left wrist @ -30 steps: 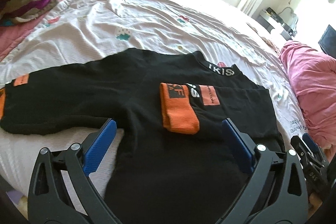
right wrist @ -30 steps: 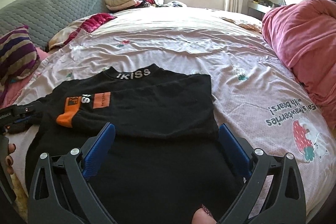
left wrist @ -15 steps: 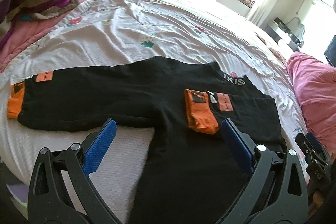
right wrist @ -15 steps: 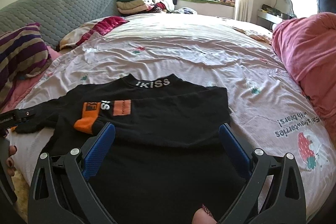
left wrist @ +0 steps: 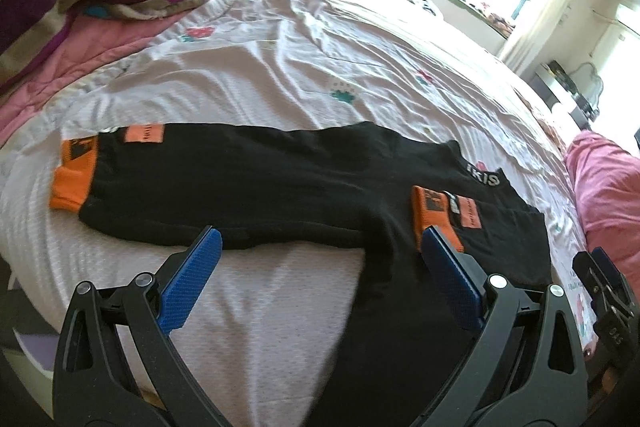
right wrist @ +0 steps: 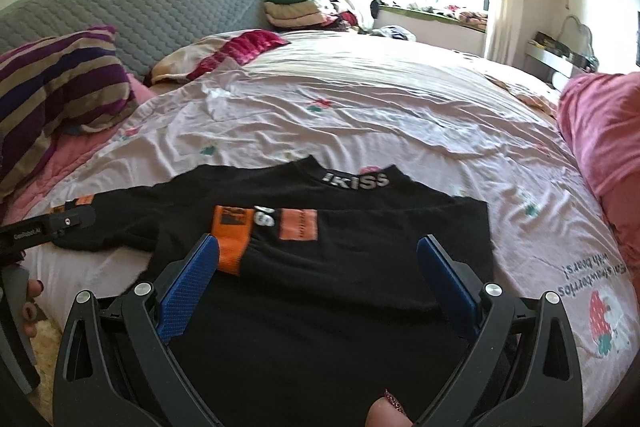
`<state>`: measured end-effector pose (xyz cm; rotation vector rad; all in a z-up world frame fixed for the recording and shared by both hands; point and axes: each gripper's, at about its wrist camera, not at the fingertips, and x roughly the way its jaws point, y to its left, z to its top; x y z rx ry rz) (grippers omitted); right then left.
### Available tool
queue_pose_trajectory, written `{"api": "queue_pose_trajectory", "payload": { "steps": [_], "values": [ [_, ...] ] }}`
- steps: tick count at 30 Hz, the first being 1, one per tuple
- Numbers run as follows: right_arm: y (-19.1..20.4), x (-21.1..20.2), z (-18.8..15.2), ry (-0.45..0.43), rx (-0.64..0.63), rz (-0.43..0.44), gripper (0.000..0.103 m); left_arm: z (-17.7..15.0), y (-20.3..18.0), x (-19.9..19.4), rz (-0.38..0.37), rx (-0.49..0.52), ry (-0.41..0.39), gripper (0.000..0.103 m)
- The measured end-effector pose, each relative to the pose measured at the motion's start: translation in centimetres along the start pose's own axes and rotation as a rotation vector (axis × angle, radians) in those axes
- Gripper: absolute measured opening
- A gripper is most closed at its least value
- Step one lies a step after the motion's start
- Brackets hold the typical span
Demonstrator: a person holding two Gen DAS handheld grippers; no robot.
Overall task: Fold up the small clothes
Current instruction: 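Move the left tool to the other sleeve's orange cuff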
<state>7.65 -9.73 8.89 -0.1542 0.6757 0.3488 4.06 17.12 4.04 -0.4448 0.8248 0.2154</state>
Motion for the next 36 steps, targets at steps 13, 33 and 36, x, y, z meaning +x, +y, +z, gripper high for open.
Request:
{"api": "queue_pose_trajectory", "payload": {
  "steps": [13,33,36],
  "values": [
    [6.7,1.8,1.0,0.016,-0.102,0.109,0.098,0.0,6.0,-0.6,0.071,-0.122,-0.009,0.093],
    [14.3,4.3,0.1,0.069,-0.232,0.199,0.098,-0.9,14.4,0.4,0.133,-0.34,-0.007,0.093],
    [15.0,5.1,0.1,0.086,-0.238,0.203,0.098,-1.1,15.6,0.4,0.134,-0.387,-0.04,0.09]
  ]
}}
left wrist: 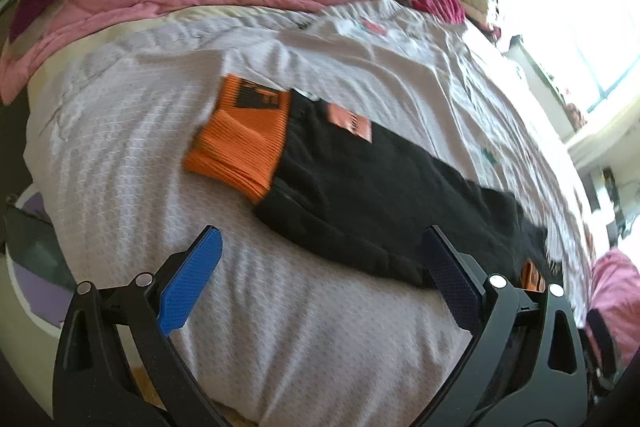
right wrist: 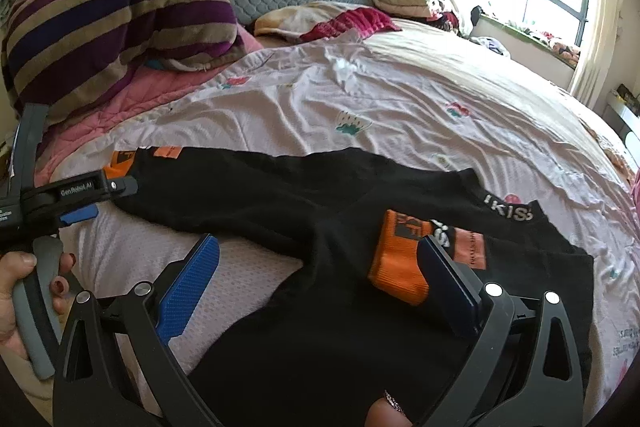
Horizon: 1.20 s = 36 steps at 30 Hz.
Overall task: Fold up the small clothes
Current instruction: 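Move the left tool to the other sleeve's orange cuff, then grasp the other orange cuff with the left tool and lift it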
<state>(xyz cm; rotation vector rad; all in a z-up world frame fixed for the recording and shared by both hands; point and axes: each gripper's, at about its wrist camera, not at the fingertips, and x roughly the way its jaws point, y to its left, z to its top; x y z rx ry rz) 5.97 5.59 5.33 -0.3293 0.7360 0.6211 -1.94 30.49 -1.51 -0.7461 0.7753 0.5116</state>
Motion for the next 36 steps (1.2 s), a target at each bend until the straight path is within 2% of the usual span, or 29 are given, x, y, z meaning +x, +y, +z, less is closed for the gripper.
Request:
{"api": "queue_pose_trajectory", "payload": {
  "steps": [2,4,12,15,17,18,20,28,36],
  "values": [
    [0.4,0.5,0.0,0.012,-0.004,0.007,0.098,0.2,0.5,0.4,-0.005,-0.02,0.006,0.075],
    [0.7,0.9,-0.1,0.018,-0.009,0.013,0.098,0.5,1.1,1.0,-0.007,-0.041,0.01,0.069],
    [0.4,1.7,-0.7,0.043,0.012,0.011,0.098,2.4,2.5,2.2,0.015,-0.101,-0.055,0.041],
    [-0.4,1.8,-1.3,0.059,0.039,0.007,0.098,3.3,2.6,2.9,0.021,-0.107,-0.069,0.027],
    [-0.9,1.8,-1.7,0.065,0.053,-0.001,0.098,3.8,2.5,3.2,0.009,-0.104,-0.074,0.011],
    [-1.3,1.7,-1.9,0.068,0.064,-0.01,0.098,4.0,2.4,3.2,-0.007,-0.106,-0.078,0.008],
    [-2.0,1.5,-2.2,0.071,0.089,-0.019,0.098,4.1,1.6,2.4,-0.034,-0.088,-0.098,0.005],
    [-4.9,0.0,-3.0,0.054,0.189,-0.035,0.098,3.8,-2.5,-1.7,-0.144,0.007,-0.146,0.004],
    [-6.9,-2.5,-3.7,0.016,0.243,-0.06,0.098,2.7,-7.9,-4.2,-0.238,0.122,-0.154,0.004]
  ]
}}
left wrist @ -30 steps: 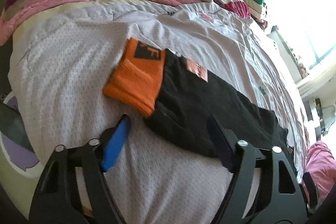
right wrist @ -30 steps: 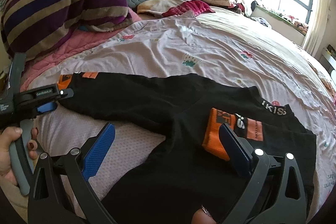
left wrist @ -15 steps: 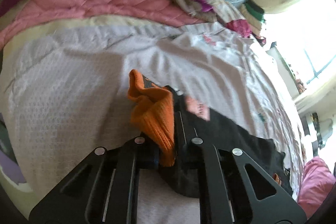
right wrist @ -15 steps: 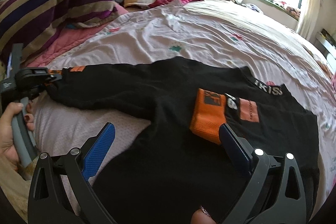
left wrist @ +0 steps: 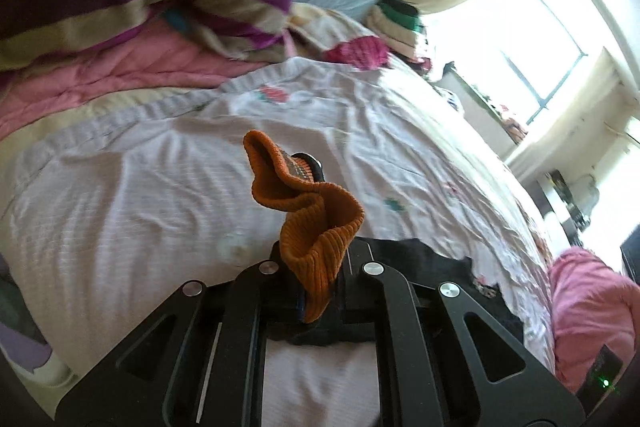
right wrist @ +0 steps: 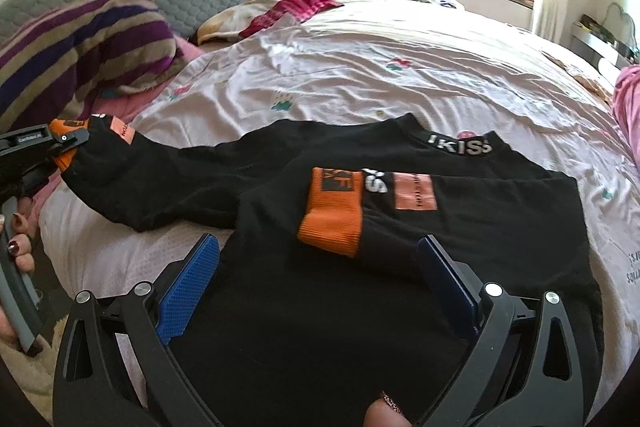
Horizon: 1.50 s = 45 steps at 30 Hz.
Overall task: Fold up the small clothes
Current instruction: 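Grasp the other orange cuff with the left tool and lift it, then fold the sleeve across the sweatshirt body with the left tool and release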
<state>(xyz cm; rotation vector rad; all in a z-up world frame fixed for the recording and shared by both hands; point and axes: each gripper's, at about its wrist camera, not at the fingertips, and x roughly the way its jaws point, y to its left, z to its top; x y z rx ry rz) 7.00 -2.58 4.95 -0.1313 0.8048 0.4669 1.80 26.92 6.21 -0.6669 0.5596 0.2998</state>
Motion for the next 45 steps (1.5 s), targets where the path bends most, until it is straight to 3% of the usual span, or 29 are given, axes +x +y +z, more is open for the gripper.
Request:
{"api": "queue_pose_trajectory", "payload": {
  "steps": [19,31,45],
  "values": [
    [-9.6,-5.4,-1.7,-0.096,0.206,-0.077,0.098,-3.1,-12.3,0.2,-0.209,0.195,0.079,0.004],
    [-15.2,-7.5,-3.4,-0.118,0.327,-0.135,0.098,-6.4,-18.3,2.3,-0.302,0.297,0.182,0.003],
    [-20.7,-8.7,-5.8,-0.12,0.449,-0.195,0.098,-13.3,-23.3,6.1,-0.377,0.375,0.362,0.003]
  ]
}}
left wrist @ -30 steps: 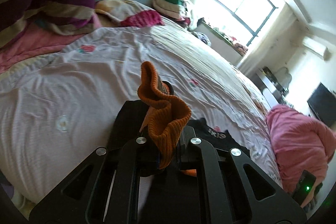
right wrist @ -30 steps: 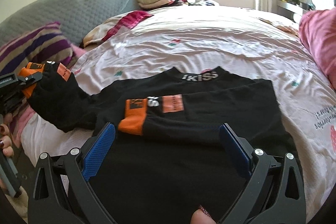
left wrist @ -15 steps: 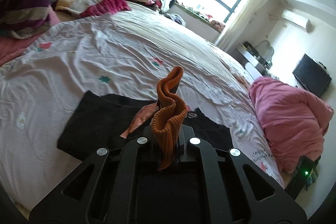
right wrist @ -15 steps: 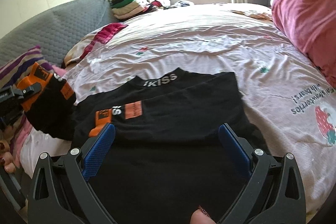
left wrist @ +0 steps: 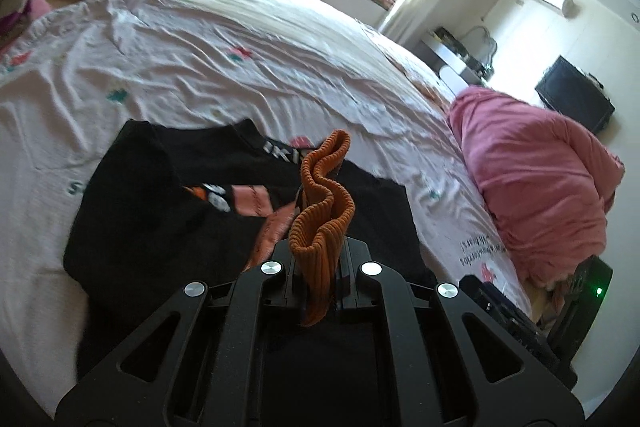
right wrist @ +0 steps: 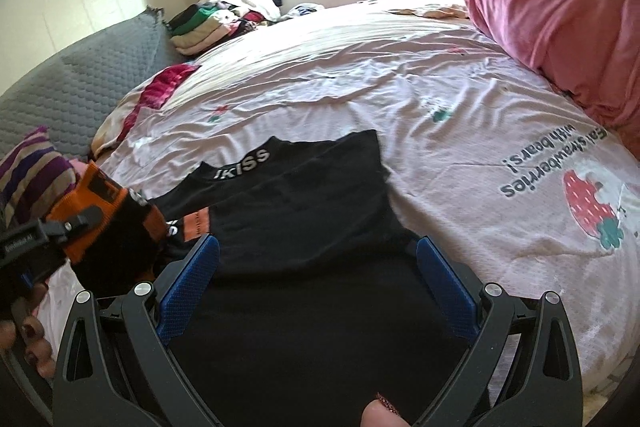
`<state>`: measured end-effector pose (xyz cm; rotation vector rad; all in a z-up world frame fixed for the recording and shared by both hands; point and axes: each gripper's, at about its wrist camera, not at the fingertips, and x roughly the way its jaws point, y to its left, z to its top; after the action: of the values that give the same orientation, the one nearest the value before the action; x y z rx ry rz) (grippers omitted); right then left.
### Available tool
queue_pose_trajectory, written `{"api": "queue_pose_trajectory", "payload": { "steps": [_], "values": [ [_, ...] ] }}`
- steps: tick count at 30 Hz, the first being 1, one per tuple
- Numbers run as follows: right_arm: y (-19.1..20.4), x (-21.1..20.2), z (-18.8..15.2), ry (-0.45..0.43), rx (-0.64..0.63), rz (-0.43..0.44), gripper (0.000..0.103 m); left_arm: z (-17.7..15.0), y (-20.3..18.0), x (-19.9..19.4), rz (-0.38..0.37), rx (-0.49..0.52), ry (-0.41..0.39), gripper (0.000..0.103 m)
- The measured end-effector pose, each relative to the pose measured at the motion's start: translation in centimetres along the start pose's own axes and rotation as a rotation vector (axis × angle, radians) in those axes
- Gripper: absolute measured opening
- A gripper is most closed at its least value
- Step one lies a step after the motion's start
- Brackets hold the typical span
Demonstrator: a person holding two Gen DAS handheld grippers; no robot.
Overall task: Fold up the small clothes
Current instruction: 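Fold the sleeve across the sweatshirt body with the left tool and release, then grasp the folded orange cuff with the right tool and adjust it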
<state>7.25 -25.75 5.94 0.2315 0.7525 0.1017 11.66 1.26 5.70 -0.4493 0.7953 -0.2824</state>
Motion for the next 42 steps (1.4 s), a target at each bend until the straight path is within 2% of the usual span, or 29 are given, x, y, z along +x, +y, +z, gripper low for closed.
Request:
{"api": "queue_pose_trajectory", "payload": {
  "steps": [6,11,12,14,18,20,21,26,30,31,33,34,35,36,39,42],
  "values": [
    [-1.5,0.2,-0.2,0.009,0.03,-0.018,0.098,-0.9,-1.3,2.3,-0.018,0.016,0.056,0.003],
    [-2.1,0.5,-0.4,0.017,0.046,-0.028,0.098,-1.6,-1.7,3.6,-0.038,0.016,0.093,0.01],
    [-2.2,0.5,-0.4,0.019,0.048,-0.026,0.098,-1.8,-1.6,3.7,-0.045,0.016,0.101,0.013],
    [-2.0,0.7,-0.5,0.025,0.047,-0.017,0.098,-1.9,-1.5,3.7,-0.054,0.012,0.108,0.029],
    [-1.0,1.4,-0.9,0.047,0.022,0.003,0.098,-1.8,-1.0,2.8,-0.048,0.013,0.097,0.04],
    [0.0,2.1,-1.2,0.067,0.005,0.02,0.098,-1.6,-0.4,2.2,-0.018,0.012,0.081,0.051],
    [0.4,2.3,-1.4,0.076,-0.003,0.028,0.098,-1.5,-0.1,1.9,-0.001,0.014,0.073,0.052],
    [3.7,4.7,-3.1,0.181,-0.067,0.1,0.098,-1.1,2.1,0.3,0.141,0.035,0.025,0.07],
    [6.2,6.7,-5.1,0.247,-0.123,0.123,0.097,-0.7,4.6,-0.9,0.194,-0.024,0.0,0.086],
    [6.6,7.1,-5.5,0.257,-0.13,0.13,0.095,-0.6,5.2,-1.2,0.198,-0.04,-0.007,0.087],
    [7.4,7.8,-6.3,0.279,-0.147,0.134,0.063,-0.4,6.4,-2.0,0.213,-0.067,-0.019,0.087],
    [7.8,7.9,-6.5,0.273,-0.164,0.125,0.061,-0.3,6.7,-2.3,0.22,-0.073,-0.026,0.087],
    [8.4,7.8,-6.6,0.256,-0.194,0.115,0.051,-0.3,7.2,-2.7,0.227,-0.081,-0.033,0.087],
    [8.8,7.6,-6.5,0.247,-0.225,0.114,0.032,-0.3,7.6,-3.0,0.231,-0.089,-0.04,0.087],
    [10.5,6.7,-5.9,0.202,-0.331,0.109,0.017,-0.1,8.8,-4.1,0.235,-0.124,-0.06,0.087],
    [11.2,5.9,-4.2,0.17,-0.336,0.163,0.013,0.0,9.8,-4.7,0.252,-0.149,-0.072,0.087]
  ]
}}
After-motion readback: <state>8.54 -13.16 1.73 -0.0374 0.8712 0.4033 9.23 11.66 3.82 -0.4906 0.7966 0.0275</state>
